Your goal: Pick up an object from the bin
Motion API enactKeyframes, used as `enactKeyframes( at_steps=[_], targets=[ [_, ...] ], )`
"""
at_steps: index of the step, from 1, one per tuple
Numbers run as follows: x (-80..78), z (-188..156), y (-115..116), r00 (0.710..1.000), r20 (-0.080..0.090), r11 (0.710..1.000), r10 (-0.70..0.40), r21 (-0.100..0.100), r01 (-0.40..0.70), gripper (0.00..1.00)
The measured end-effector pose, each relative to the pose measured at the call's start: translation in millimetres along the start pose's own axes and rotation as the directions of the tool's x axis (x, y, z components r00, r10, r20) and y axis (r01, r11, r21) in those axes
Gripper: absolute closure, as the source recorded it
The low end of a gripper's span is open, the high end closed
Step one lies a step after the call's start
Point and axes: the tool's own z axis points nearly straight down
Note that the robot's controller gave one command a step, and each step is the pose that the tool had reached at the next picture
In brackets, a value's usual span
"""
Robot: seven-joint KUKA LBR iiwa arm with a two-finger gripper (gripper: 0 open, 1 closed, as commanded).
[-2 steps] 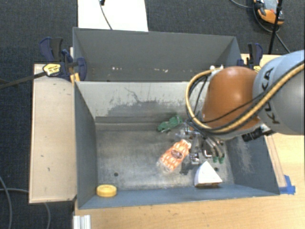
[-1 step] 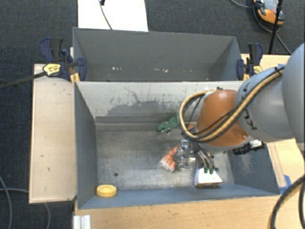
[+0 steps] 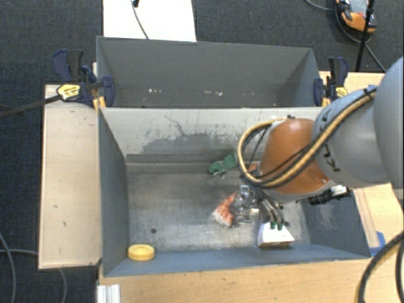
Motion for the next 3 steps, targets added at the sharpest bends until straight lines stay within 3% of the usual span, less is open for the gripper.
enactKeyframes(
  at_steps=[1, 2, 3],
  targets=[
    [2.6, -12.4, 1.0, 1.000, -0.015, 1.000, -0.001, 0.002, 0.001, 1.00],
    [-1.2, -72.4, -3.3, 1.000, -0.021, 1.000, -0.023, 0.003, 0.023, 1.00],
    [-2.5, -165.3, -5.2, 1.000, -0.016, 1.000, -0.004, 0.003, 0.004, 1.00]
  ],
)
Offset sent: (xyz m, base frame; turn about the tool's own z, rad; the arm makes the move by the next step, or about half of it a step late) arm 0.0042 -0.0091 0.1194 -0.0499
